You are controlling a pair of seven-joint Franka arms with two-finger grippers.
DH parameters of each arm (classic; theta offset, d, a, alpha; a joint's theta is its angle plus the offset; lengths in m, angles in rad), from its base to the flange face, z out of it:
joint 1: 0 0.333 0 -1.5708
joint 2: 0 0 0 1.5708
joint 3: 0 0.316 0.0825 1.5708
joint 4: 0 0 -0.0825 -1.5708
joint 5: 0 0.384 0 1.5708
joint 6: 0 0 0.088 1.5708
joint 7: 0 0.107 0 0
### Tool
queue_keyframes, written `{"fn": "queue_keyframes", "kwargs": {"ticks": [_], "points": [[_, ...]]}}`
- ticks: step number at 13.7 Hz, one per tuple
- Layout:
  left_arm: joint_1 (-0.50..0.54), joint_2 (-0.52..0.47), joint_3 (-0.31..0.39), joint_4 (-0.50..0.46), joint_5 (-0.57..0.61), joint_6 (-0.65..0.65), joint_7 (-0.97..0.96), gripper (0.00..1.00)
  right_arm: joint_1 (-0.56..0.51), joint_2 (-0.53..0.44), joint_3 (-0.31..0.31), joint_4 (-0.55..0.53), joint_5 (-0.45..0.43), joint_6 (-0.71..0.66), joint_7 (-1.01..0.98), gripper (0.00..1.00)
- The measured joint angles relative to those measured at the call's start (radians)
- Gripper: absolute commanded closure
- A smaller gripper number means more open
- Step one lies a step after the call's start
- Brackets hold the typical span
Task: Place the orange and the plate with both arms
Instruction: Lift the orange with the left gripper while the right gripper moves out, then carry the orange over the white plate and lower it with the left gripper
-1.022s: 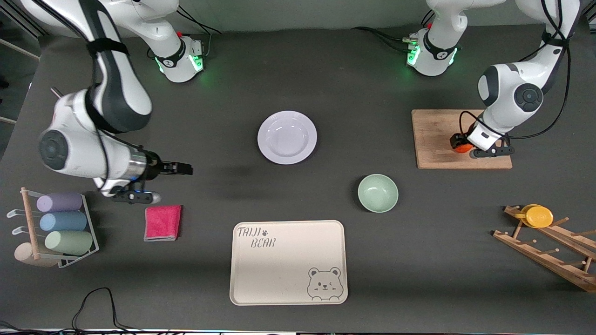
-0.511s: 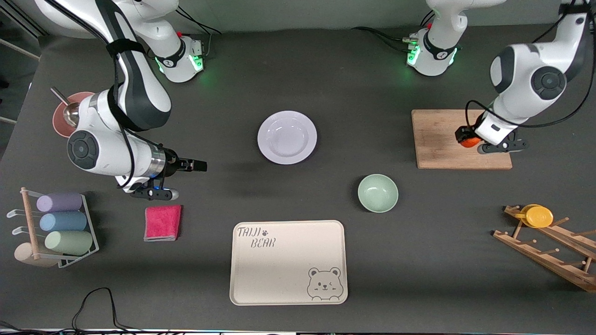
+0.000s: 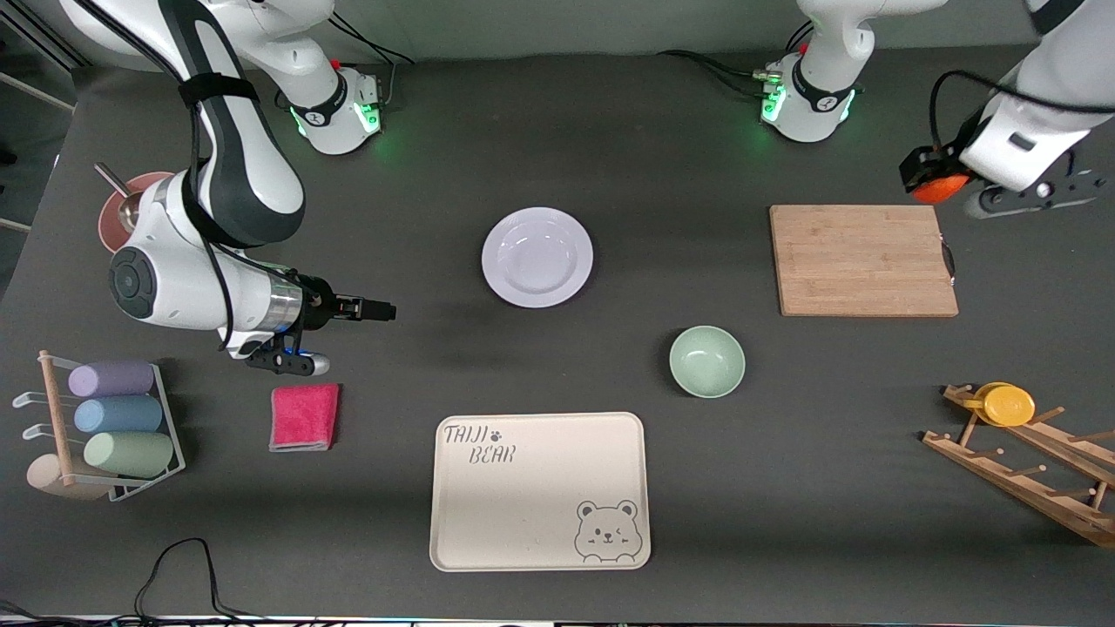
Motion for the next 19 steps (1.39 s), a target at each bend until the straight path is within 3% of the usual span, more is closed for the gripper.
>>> {"fn": "queue_keyframes", "kwargs": {"ticks": [6, 9, 11, 16, 19], "points": [[-0.009, 0.026, 0.0, 0.045, -0.109, -0.025, -0.01, 1.0, -0.004, -0.011, -0.05, -0.023, 0.093, 0.0, -0.083, 0.0], [-0.105, 0.055, -0.024, 0.045, -0.155, 0.022, -0.177, 1.0, -0.003, -0.011, -0.051, -0.028, 0.096, 0.0, -0.095, 0.0], [-0.175, 0.098, -0.096, 0.044, -0.18, 0.1, -0.36, 1.0, -0.003, -0.012, -0.071, -0.043, 0.096, 0.0, -0.148, 0.0], [-0.226, 0.289, -0.373, 0.042, -0.199, 0.379, -0.805, 1.0, -0.004, -0.016, -0.099, -0.066, 0.101, 0.0, -0.218, 0.0], [-0.333, 0.408, -0.408, 0.042, -0.172, 0.5, -0.949, 1.0, -0.003, -0.022, -0.099, -0.067, 0.156, 0.0, -0.219, 0.0]]}}
